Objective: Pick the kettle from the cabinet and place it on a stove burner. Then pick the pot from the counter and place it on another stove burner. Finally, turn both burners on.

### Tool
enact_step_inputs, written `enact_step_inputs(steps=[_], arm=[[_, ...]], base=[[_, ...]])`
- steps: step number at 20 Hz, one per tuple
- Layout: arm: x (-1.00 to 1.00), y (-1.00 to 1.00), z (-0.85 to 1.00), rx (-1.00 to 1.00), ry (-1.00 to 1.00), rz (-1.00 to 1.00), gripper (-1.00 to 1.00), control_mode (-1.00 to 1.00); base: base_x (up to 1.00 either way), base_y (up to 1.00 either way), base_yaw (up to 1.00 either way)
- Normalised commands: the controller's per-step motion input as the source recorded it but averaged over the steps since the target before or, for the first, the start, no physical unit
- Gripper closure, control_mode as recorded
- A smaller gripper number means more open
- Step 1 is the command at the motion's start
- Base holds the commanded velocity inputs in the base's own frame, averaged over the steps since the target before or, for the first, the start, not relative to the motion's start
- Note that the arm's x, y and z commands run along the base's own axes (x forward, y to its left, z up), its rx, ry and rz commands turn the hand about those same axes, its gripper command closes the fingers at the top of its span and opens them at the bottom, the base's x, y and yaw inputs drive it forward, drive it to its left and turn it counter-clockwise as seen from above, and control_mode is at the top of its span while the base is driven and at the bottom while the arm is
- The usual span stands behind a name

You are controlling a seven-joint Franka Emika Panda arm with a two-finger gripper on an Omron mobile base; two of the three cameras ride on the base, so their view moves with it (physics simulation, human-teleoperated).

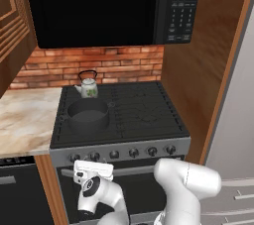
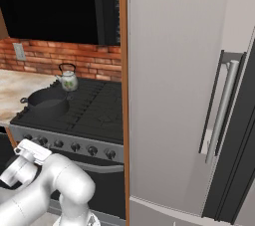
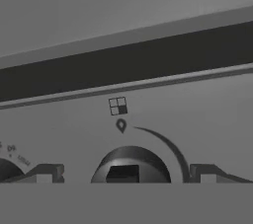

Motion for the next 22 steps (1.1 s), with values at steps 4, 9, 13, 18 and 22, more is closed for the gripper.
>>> enact_step_inputs(steps=[4,9,13,18,22], arm=[[0.09,0.03,-0.07,0.0,0.0,0.02,-1.0,-1.0],[0.03,0.01,0.0,0.0,-0.01,0.02,-1.0,-1.0],[0.0,0.0,0.0,0.0,-0.01,0.01,-1.0,-1.0],[0.0,0.0,0.01,-0.02,0.0,0.0,-1.0,-1.0],[0.0,0.0,0.07,-0.03,-0.02,0.0,-1.0,-1.0]], base=[[0.0,0.0,0.0],[0.0,0.0,0.0],[0.0,0.0,0.0],[0.0,0.0,0.0],[0.0,0.0,0.0]])
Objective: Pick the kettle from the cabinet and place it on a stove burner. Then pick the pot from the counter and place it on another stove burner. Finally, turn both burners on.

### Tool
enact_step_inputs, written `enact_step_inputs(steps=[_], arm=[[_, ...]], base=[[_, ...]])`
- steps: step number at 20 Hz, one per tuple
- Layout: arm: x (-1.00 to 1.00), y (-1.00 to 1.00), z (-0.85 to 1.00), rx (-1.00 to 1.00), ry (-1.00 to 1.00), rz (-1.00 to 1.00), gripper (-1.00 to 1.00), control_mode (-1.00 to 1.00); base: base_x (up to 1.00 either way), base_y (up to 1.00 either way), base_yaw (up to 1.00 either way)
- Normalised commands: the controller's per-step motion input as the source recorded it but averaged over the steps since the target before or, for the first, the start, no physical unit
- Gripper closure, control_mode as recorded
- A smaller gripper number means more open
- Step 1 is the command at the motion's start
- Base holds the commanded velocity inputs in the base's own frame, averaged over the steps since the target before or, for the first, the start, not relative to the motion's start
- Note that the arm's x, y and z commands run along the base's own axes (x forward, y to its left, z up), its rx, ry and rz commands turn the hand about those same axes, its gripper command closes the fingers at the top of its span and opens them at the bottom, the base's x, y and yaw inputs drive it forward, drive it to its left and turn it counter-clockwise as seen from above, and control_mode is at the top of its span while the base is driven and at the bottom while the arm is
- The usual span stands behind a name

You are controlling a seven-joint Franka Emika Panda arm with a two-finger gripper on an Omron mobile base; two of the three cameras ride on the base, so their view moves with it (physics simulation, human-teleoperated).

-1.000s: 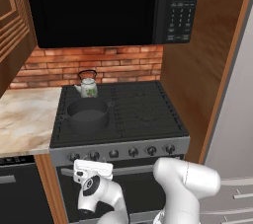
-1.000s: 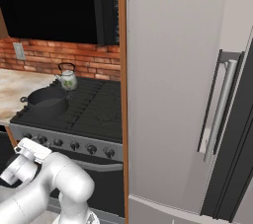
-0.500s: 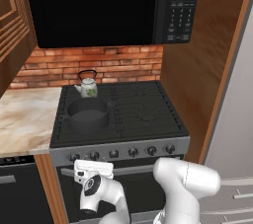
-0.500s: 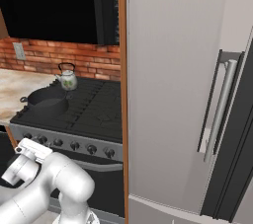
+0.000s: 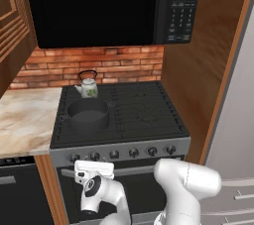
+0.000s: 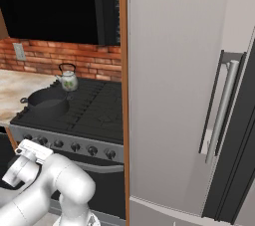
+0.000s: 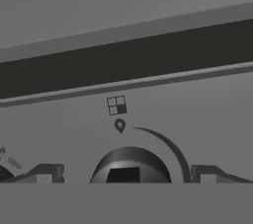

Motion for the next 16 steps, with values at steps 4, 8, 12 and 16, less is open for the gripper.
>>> enact_step_inputs(steps=[4,8,12,16], arm=[[0.0,0.02,0.05,-0.05,0.0,0.0,-1.0,-1.0],[0.04,0.11,0.07,-0.07,0.0,0.0,1.0,-1.0],[0.13,0.17,0.0,-0.07,0.0,0.0,1.0,-1.0],[0.09,0.16,0.0,-0.05,0.0,0.0,1.0,-1.0]], base=[[0.0,0.0,0.0],[0.0,0.0,0.0],[0.0,0.0,0.0],[0.0,0.0,0.0]])
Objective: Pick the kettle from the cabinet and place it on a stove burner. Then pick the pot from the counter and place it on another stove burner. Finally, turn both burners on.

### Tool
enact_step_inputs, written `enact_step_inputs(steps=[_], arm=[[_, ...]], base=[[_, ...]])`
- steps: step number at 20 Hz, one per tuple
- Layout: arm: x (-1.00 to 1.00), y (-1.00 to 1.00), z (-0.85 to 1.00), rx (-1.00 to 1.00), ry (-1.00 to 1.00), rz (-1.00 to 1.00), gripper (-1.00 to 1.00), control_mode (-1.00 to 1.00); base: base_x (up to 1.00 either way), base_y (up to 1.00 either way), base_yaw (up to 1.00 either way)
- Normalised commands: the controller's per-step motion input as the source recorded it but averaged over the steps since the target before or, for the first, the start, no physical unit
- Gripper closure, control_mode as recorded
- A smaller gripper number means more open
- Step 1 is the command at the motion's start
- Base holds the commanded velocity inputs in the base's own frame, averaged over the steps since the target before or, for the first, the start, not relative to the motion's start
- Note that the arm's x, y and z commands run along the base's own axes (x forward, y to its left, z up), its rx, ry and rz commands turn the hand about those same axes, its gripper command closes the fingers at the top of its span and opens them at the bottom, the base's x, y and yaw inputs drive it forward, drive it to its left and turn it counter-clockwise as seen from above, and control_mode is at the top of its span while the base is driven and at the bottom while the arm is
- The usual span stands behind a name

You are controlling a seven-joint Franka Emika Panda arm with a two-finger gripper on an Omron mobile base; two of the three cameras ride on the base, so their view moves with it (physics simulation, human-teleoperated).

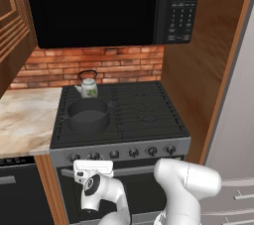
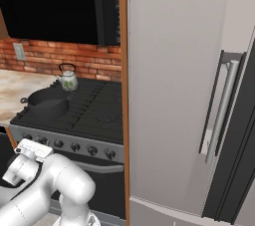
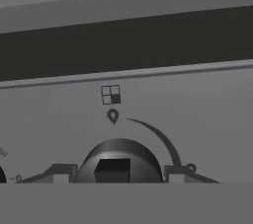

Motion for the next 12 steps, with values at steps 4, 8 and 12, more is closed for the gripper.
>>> enact_step_inputs(steps=[4,8,12], arm=[[0.01,0.1,0.0,-0.04,0.0,0.0,1.0,-1.0],[0.0,0.02,0.0,-0.05,0.0,0.01,1.0,-1.0],[-0.03,0.0,0.0,-0.17,-0.01,0.0,1.0,-1.0]], base=[[0.0,0.0,0.0],[0.0,0.0,0.0],[0.0,0.0,0.0]])
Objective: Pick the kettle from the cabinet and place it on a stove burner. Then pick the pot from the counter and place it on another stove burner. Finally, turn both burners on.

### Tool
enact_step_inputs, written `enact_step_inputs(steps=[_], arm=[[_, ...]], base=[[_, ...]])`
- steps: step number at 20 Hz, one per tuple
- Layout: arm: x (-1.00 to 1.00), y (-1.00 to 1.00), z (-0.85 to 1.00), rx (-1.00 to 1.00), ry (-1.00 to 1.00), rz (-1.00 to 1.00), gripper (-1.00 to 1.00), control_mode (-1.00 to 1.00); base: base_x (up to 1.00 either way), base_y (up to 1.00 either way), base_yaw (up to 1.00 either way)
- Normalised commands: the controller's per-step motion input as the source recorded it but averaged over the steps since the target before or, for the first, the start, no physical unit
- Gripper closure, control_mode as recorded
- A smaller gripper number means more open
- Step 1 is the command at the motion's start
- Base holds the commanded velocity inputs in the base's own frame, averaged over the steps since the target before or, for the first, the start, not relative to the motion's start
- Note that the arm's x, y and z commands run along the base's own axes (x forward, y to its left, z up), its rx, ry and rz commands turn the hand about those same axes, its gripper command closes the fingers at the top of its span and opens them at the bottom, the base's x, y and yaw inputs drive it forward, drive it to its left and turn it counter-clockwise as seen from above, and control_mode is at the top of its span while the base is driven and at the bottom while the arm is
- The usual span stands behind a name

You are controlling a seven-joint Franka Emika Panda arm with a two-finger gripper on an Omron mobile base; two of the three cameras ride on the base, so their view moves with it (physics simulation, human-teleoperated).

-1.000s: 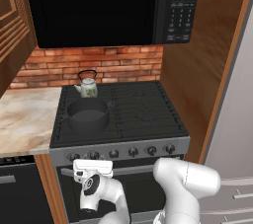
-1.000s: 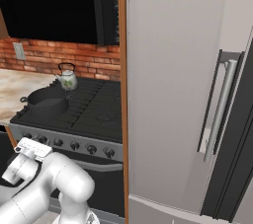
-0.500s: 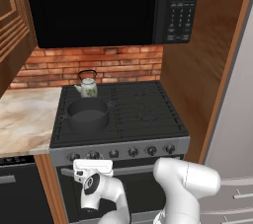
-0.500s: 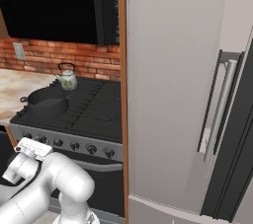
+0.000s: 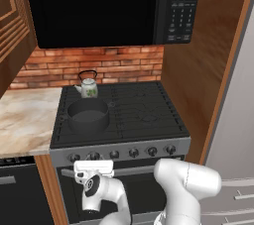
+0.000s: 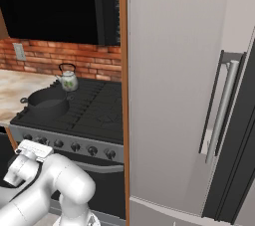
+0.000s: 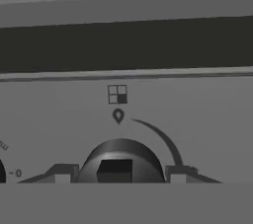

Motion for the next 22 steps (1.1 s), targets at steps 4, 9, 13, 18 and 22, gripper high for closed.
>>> enact_step_inputs(steps=[4,9,13,18,22], arm=[[0.0,0.0,0.02,-0.25,0.0,0.0,1.0,-1.0],[0.0,0.0,0.06,-0.25,0.02,0.0,1.0,-1.0],[0.0,0.0,0.03,-0.25,0.02,0.0,1.0,-1.0],[0.0,0.0,0.04,-0.27,0.01,0.0,1.0,-1.0],[0.0,0.0,0.04,-0.28,0.01,0.0,1.0,-1.0]], base=[[0.0,0.0,0.0],[0.0,0.0,0.0],[0.0,0.0,0.0],[0.0,0.0,0.0],[0.0,0.0,0.0]])
